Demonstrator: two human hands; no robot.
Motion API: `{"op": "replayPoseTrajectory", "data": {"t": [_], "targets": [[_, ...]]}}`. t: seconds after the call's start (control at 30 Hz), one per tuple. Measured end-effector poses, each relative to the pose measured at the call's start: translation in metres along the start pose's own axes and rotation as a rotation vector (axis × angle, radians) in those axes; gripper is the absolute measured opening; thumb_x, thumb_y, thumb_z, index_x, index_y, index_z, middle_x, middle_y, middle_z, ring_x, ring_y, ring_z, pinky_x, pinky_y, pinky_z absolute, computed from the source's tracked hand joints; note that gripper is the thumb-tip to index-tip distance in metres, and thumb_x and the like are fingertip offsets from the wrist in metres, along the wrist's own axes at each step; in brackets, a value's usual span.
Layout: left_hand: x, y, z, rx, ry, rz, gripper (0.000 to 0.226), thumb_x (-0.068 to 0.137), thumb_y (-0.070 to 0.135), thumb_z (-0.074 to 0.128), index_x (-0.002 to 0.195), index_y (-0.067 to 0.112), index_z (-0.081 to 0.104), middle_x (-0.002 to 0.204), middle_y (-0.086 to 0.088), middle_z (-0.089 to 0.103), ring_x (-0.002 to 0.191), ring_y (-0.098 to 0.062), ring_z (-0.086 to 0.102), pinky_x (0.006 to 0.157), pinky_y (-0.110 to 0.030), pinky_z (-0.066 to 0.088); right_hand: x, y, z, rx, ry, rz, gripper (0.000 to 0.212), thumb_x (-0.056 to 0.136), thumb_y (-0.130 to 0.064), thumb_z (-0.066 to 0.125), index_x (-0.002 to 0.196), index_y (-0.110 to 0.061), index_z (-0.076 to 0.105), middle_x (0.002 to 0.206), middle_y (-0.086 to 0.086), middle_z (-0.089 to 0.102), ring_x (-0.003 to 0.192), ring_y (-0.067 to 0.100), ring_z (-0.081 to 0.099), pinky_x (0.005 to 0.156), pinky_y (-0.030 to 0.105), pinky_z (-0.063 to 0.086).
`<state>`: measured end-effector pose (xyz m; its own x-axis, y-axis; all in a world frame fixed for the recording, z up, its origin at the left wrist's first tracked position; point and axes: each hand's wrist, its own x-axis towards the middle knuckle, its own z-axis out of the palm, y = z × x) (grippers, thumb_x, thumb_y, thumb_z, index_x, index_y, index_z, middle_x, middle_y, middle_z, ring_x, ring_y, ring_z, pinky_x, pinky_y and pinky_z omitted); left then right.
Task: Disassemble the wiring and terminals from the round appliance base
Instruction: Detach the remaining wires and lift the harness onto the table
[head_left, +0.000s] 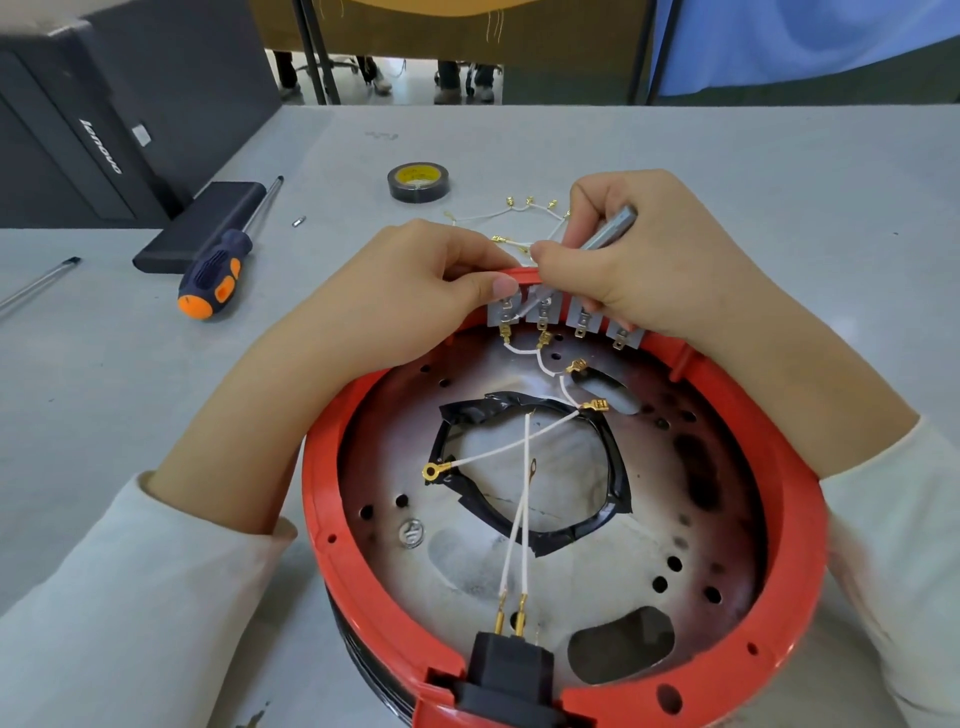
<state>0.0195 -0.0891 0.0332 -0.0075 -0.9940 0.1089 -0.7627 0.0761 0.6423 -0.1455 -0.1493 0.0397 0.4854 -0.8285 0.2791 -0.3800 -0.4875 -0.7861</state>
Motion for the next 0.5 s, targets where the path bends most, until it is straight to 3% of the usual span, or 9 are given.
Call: {"op": "replayPoseTrajectory", "data": {"t": [0.5], "targets": [[0.001, 0.0006, -0.0013, -0.002, -0.01, 0.003, 0.017, 0.091, 0.03, 0.06, 0.105, 0.034, 0.069, 0.093, 0.015, 0.072, 0.093, -0.003, 0.064, 0.094, -0.032, 0.047, 0.0095, -0.0059, -0.0045, 0.046, -0.143, 0.173, 0.025, 0.079, -0.01, 0.061, 0.06, -0.016, 0.044, 0.042, 0.003, 0.052, 0.025, 0.01, 0.031, 0.034, 0.014, 0.026]]}}
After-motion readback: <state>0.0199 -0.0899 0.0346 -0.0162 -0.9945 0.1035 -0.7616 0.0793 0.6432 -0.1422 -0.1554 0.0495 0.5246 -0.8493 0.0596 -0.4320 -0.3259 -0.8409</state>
